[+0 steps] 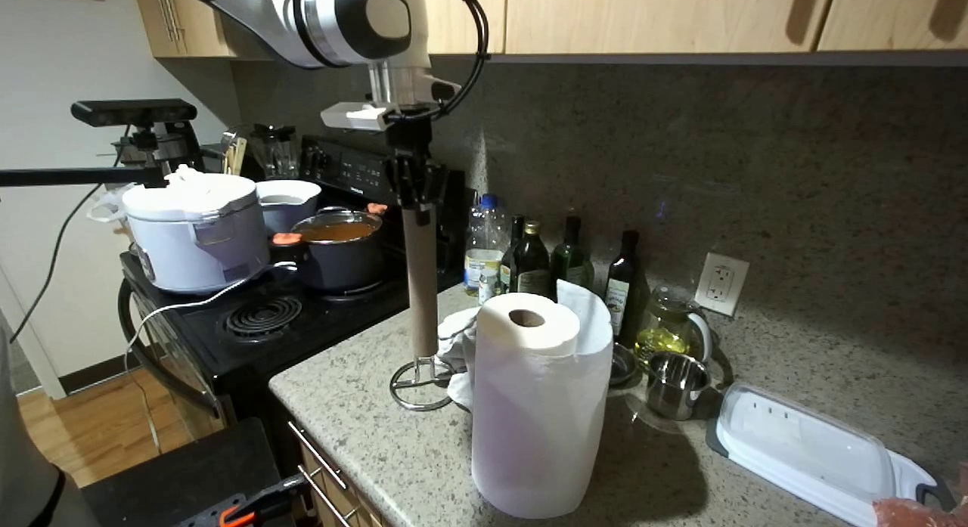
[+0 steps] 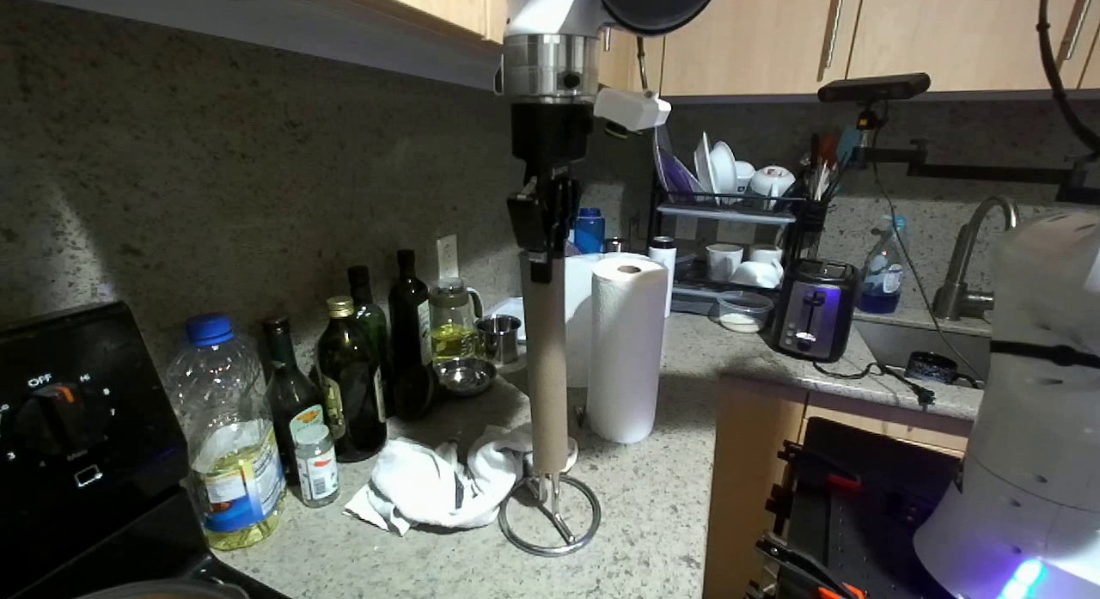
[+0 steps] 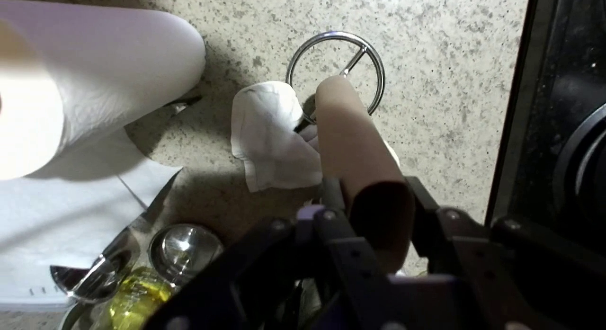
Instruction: Remove the empty paper roll off of the holder then put the empty paper roll on the holder
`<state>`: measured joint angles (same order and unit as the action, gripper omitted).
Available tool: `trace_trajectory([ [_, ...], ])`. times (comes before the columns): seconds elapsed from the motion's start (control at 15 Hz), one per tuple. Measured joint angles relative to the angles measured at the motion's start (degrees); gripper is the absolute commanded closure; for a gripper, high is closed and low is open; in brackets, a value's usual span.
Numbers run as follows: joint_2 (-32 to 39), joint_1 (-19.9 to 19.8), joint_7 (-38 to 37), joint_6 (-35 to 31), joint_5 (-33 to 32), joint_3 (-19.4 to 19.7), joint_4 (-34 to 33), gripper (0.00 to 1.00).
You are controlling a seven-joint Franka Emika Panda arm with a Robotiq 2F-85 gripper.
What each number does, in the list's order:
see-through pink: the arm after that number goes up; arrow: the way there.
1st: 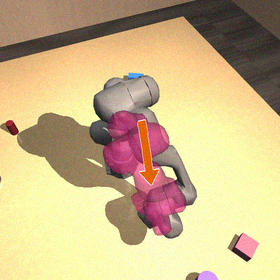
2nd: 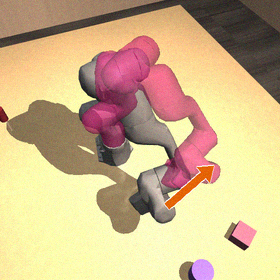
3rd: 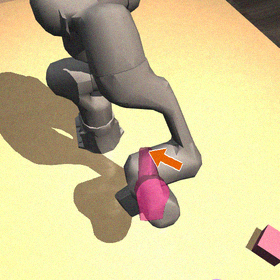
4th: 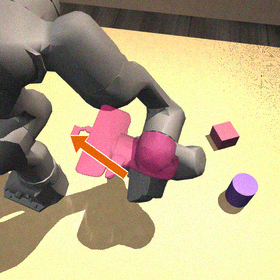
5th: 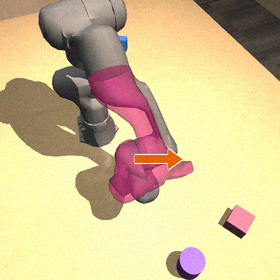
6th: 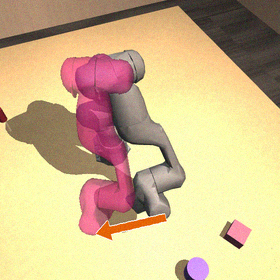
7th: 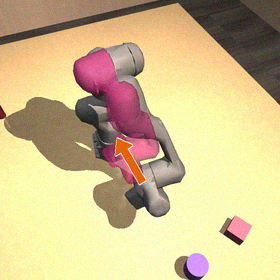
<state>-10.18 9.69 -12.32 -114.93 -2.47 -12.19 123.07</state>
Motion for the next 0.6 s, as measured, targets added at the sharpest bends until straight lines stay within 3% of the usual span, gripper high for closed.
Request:
trace_trajectory([
  [0.6,-2.8,0.0,-0.1,1.0,-4.2,-0.2,-5.3,0.64],
])
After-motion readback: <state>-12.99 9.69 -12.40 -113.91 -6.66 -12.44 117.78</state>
